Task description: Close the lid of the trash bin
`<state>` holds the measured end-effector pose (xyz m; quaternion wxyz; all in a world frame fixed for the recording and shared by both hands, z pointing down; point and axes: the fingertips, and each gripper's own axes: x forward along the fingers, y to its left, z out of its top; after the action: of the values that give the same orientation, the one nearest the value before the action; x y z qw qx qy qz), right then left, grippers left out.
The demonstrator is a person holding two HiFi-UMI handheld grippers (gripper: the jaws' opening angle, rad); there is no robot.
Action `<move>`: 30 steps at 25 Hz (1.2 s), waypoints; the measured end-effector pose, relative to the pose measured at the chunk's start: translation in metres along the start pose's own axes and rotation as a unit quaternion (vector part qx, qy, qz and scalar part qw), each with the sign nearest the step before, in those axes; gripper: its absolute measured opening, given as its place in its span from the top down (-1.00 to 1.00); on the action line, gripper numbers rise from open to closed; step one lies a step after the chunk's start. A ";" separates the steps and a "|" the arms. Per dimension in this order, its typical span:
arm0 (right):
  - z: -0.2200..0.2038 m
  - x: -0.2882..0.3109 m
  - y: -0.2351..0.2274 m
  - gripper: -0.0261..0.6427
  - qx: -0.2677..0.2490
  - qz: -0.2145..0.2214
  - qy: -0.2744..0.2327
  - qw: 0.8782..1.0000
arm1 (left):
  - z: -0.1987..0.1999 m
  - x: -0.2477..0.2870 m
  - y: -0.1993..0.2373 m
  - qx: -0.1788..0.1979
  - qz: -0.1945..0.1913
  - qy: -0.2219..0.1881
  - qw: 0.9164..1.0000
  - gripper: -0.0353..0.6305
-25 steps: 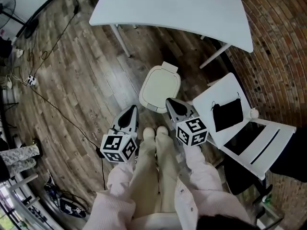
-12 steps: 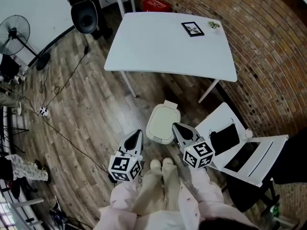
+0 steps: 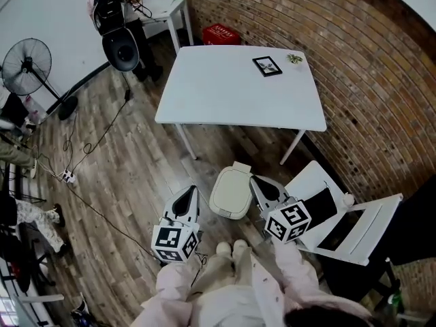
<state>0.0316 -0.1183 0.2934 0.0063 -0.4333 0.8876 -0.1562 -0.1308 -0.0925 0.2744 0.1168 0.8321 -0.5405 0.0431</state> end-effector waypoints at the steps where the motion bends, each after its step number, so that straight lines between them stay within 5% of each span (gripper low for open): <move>1: 0.006 -0.002 0.000 0.91 -0.002 0.000 -0.007 1.000 | 0.005 -0.002 0.000 0.003 0.001 -0.005 1.000 0.91; 16: 0.083 -0.017 -0.006 0.91 -0.042 -0.008 -0.077 0.996 | 0.066 -0.011 0.018 0.018 0.023 -0.062 0.998 0.91; 30: 0.099 -0.016 -0.019 0.91 -0.052 -0.023 -0.095 0.994 | 0.075 -0.011 0.041 0.035 0.051 -0.067 0.996 0.92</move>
<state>0.0711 -0.1436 0.2031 0.0644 -0.4658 0.8799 -0.0682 -0.1763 -0.1167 0.2052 0.0490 0.8080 -0.5870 0.0122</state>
